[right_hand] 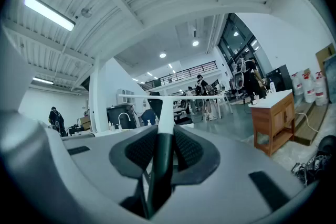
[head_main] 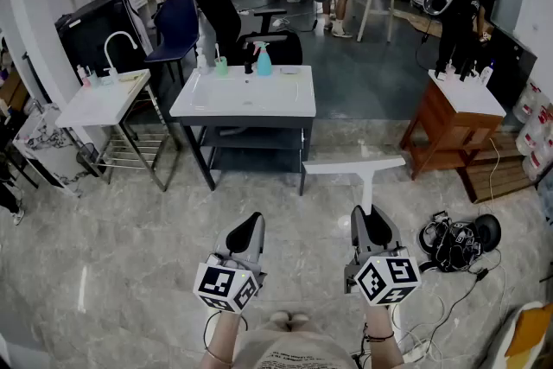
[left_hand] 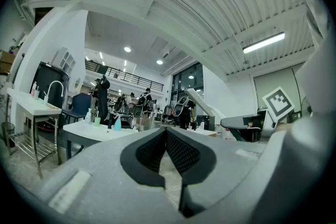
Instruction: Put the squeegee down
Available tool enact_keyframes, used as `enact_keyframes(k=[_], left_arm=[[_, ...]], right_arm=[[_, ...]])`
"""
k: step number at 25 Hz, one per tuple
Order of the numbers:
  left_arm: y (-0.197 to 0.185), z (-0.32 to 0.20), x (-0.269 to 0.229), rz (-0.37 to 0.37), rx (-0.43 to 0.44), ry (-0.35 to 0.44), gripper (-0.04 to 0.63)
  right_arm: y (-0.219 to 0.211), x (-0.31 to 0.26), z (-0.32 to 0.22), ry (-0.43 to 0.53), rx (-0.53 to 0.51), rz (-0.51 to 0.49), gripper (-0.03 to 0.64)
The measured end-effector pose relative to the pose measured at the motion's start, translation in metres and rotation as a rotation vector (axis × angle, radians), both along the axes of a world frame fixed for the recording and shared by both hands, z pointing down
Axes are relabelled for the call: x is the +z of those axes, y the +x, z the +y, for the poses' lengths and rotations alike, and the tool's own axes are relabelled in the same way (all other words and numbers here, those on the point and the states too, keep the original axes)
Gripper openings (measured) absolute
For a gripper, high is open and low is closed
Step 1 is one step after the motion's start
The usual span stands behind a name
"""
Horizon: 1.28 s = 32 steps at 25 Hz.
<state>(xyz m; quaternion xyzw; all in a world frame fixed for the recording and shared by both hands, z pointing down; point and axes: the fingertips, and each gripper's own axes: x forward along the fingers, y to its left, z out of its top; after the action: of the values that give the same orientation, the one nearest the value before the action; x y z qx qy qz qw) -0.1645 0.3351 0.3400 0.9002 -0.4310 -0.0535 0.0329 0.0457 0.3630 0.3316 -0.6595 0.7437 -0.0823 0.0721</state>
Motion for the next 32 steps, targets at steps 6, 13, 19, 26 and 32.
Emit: enact_keyframes(k=[6, 13, 19, 26, 32], left_arm=[[0.004, 0.012, -0.005, 0.001, -0.005, 0.008, 0.023], [0.017, 0.015, -0.009, 0.000, -0.008, 0.016, 0.023], [0.029, 0.015, -0.007, 0.008, -0.017, 0.022, 0.021], [0.039, 0.009, -0.006, 0.002, -0.028, 0.025, 0.021], [0.048, -0.013, -0.010, 0.004, -0.035, 0.034, 0.023]], right_arm=[[0.005, 0.000, 0.011, -0.003, -0.003, 0.000, 0.092], [0.018, -0.001, 0.013, 0.004, -0.014, -0.015, 0.092], [0.026, 0.000, 0.012, 0.017, -0.045, -0.020, 0.092], [0.037, 0.000, -0.003, 0.031, -0.057, -0.048, 0.092], [0.045, -0.001, -0.024, 0.041, -0.063, -0.061, 0.092]])
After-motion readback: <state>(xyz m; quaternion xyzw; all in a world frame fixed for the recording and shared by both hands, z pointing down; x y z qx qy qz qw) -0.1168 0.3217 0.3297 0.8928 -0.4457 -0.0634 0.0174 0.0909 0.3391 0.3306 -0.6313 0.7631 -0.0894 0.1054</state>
